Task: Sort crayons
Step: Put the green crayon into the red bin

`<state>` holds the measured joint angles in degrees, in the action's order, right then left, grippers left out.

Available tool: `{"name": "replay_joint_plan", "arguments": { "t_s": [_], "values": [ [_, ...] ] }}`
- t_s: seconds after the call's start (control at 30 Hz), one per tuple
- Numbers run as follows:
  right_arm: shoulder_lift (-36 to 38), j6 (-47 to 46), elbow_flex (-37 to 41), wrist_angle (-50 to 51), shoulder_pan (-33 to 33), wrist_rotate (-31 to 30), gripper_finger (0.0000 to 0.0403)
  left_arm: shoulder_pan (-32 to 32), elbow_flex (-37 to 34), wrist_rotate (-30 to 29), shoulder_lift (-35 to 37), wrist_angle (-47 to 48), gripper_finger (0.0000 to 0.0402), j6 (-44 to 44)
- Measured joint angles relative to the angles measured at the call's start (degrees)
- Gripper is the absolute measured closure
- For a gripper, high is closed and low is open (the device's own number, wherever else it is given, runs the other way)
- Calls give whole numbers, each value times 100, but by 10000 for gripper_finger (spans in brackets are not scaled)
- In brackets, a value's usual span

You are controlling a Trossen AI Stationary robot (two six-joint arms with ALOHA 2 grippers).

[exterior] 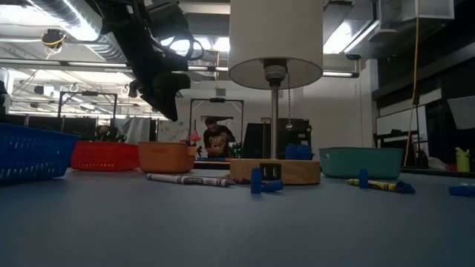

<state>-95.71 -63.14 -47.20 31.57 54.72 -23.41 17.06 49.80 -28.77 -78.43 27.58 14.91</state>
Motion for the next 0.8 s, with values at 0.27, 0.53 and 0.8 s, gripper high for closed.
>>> {"name": "replay_joint_plan", "arguments": {
  "t_s": [0.27,0.53,0.8],
  "values": [
    [-1,35,0,37,0,-6,253,-1,0,9,0,-3,301,-1],
    [-3,40,-2,66,0,-124,253,0,0,15,0,-3,301,0],
    [-12,42,2,5,0,-294,253,0,0,15,0,-3,301,1]
  ]
}}
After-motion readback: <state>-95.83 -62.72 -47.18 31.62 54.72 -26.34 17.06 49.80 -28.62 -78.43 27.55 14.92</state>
